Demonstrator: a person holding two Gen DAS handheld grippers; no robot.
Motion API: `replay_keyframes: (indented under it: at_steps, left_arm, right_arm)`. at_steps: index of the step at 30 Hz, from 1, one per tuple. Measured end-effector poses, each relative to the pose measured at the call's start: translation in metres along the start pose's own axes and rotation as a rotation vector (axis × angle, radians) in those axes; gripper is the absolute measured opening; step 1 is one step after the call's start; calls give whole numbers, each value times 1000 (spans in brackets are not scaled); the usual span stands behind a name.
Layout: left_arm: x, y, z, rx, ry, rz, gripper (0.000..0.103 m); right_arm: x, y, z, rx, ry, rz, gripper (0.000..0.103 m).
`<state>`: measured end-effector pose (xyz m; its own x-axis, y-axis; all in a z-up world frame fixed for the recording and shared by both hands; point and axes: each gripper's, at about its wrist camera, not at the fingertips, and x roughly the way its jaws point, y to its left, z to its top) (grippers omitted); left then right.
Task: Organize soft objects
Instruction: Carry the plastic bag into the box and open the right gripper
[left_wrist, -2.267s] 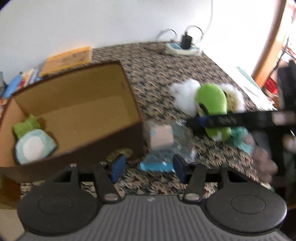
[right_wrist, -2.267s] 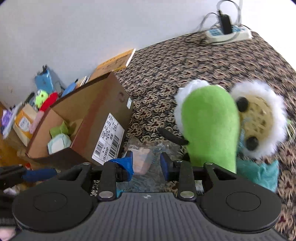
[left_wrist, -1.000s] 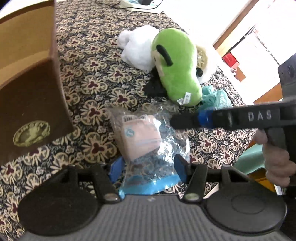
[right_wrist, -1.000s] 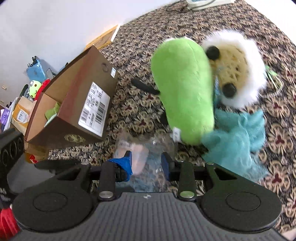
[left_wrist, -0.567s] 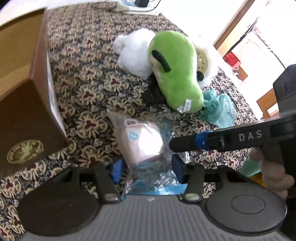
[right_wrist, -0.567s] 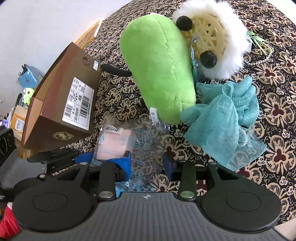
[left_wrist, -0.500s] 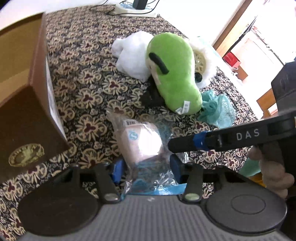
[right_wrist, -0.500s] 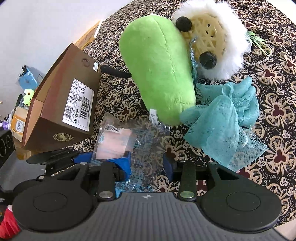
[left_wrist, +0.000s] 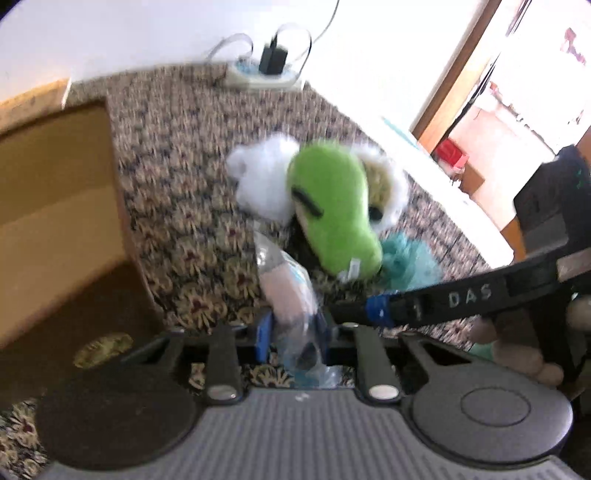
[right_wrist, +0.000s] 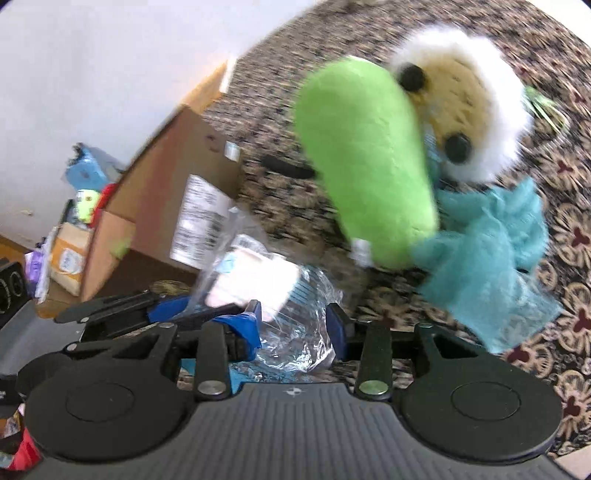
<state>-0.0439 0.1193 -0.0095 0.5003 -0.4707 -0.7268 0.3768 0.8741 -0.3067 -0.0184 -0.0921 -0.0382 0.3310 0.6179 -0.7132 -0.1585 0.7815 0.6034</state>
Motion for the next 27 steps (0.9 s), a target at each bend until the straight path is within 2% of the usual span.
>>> replay_keyframes:
  at_steps: [7,12,17,22,27]
  left_arm:
    - [-55,7,19,-7,-167,-28,14]
    - [-101,13,32,-2,-301,-22,15]
    - [-141,38,35,-32,-411,48,15]
    - [-161,82,23,-114,-429,130,15]
    - [-158,131,4,-221,-372,197,15]
  right_arm:
    - [-12,40,8,-75,-78,91,20]
    - [-17,80,21,-160,-139,176,19]
    - [-1,125,43,-281,-179,232,20]
    - [45,161,51,-340,-131,272,21]
    - [102,183,45,-360,-46,257,21]
